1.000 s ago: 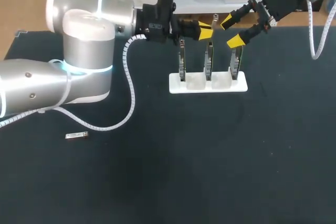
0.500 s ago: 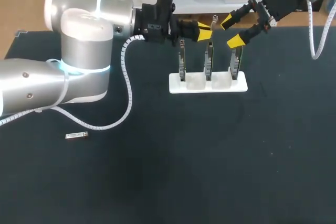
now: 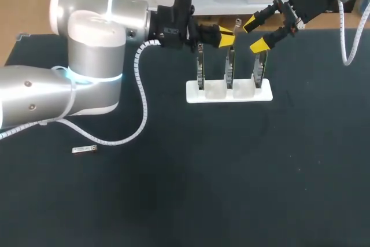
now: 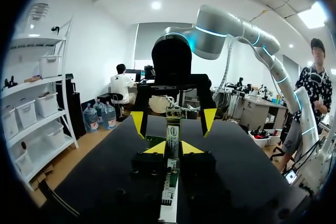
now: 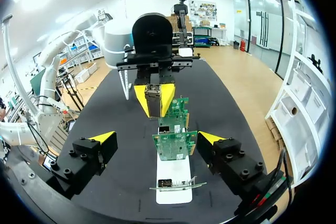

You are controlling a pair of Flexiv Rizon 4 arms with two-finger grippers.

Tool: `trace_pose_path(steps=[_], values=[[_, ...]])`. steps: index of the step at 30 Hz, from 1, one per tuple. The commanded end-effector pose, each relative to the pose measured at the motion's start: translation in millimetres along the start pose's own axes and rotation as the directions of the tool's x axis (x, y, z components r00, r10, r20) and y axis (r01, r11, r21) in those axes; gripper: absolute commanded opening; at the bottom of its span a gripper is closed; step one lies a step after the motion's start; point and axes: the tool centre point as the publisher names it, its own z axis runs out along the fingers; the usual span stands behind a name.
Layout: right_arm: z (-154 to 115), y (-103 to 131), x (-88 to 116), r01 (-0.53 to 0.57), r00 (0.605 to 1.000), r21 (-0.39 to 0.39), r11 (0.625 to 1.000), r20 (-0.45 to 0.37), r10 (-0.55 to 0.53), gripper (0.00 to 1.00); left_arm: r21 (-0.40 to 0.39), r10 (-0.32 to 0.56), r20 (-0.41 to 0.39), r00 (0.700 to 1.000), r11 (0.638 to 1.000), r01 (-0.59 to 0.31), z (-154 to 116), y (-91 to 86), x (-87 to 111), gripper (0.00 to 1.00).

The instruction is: Pick up the optical module with the left hand, and insert it into the network port with the right hand.

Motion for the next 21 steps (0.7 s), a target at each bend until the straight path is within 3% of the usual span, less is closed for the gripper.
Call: trace_pose_path(steps=[1, 21], values=[[0.2, 2.2, 0.1, 0.001, 1.000, 0.005, 1.000, 0.000, -0.001, 1.00, -0.001, -0.003, 0.002, 1.000, 1.000, 0.003, 1.8, 0.8, 0.7, 0.00], [0.2, 2.2, 0.1, 0.001, 1.000, 0.005, 1.000, 0.000, -0.001, 1.00, 0.010, -0.050, 0.020, 0.999, 0.999, 0.050, 5.2, 4.1, 2.6, 0.00]])
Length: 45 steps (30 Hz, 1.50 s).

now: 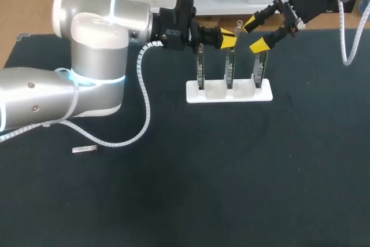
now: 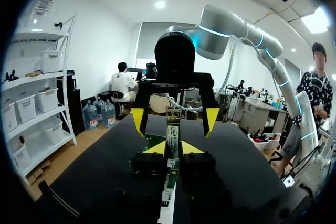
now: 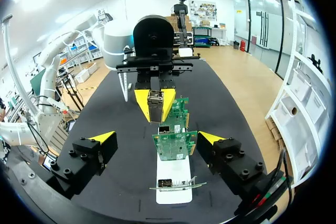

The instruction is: Pick up the optical module with the left hand, and insert it into the network port with the right hand.

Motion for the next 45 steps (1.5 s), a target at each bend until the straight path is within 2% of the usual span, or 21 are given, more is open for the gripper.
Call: trace_pose_path(steps=[1, 20, 22, 34, 45], values=[[0, 2, 0, 0.001, 1.000, 0.005, 1.000, 0.000, -0.001, 1.00, 0.009, -0.001, 0.007, 1.000, 1.000, 0.001, 0, 4.9, 1.0, 0.00], [0, 2, 0, 0.001, 1.000, 0.005, 1.000, 0.000, -0.001, 1.00, 0.012, 0.005, 0.008, 1.000, 1.000, -0.005, -1, 5.4, -0.1, 0.00], [-2, 0, 1, -0.004, 1.000, 0.024, 1.000, 0.011, 0.004, 1.00, 0.012, 0.005, 0.008, 1.000, 1.000, -0.005, -1, 5.4, -0.1, 0.00], [-7, -8, -13, 0.014, 1.000, 0.093, 0.996, 0.026, -0.016, 1.00, 0.012, 0.005, 0.008, 1.000, 1.000, -0.005, -1, 5.4, -0.1, 0.00], [6, -9, -24, 0.015, 0.999, 0.092, 0.996, 0.051, -0.019, 1.00, 0.012, 0.005, 0.008, 1.000, 1.000, -0.005, -1, 5.4, -0.1, 0.00]])
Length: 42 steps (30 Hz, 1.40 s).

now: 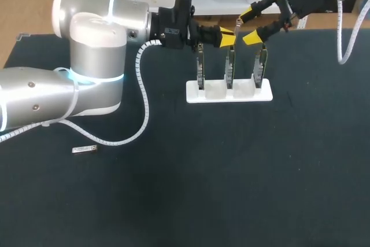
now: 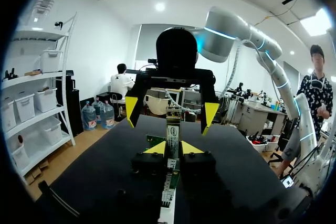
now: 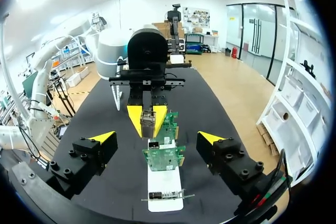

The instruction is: Pick up the optical module with the left hand, and insert it into the network port with the right hand.

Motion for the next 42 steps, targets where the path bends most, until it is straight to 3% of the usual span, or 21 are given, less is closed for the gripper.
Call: trace_pose_path(steps=[1, 42], values=[[6, 2, -2, 0.003, 1.000, 0.005, 1.000, -0.001, -0.003, 1.00, 0.003, 0.000, -0.001, 1.000, 1.000, 0.000, 1, 2.1, 0.0, 0.00], [4, 1, -24, 0.046, 0.999, -0.016, 0.999, 0.021, -0.046, 1.00, 0.003, 0.000, -0.001, 1.000, 1.000, 0.000, 1, 2.1, 0.0, 0.00]])
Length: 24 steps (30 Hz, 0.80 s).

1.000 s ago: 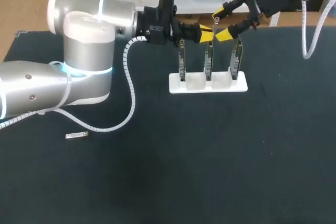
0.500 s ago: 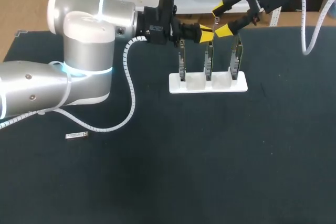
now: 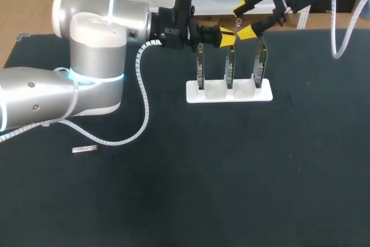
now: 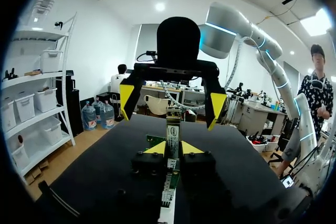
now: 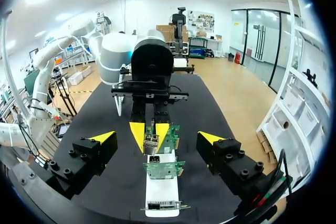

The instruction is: Pick up the optical module with the left hand, and insert it into the network port with the right hand.

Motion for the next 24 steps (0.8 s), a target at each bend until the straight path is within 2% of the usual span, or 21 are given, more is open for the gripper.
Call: trace_pose_path(steps=[1, 24], values=[[1.4, -1.1, -1.7, 0.003, 1.000, -0.002, 1.000, 0.003, -0.003, 1.00, 0.003, 0.000, -0.001, 1.000, 1.000, 0.000, 1.1, 2.1, 0.0, 0.00], [2.6, -0.2, -3.7, -0.022, 1.000, 0.002, 1.000, 0.008, 0.022, 1.00, 0.003, 0.000, -0.001, 1.000, 1.000, 0.000, 1.1, 2.1, 0.0, 0.00]])
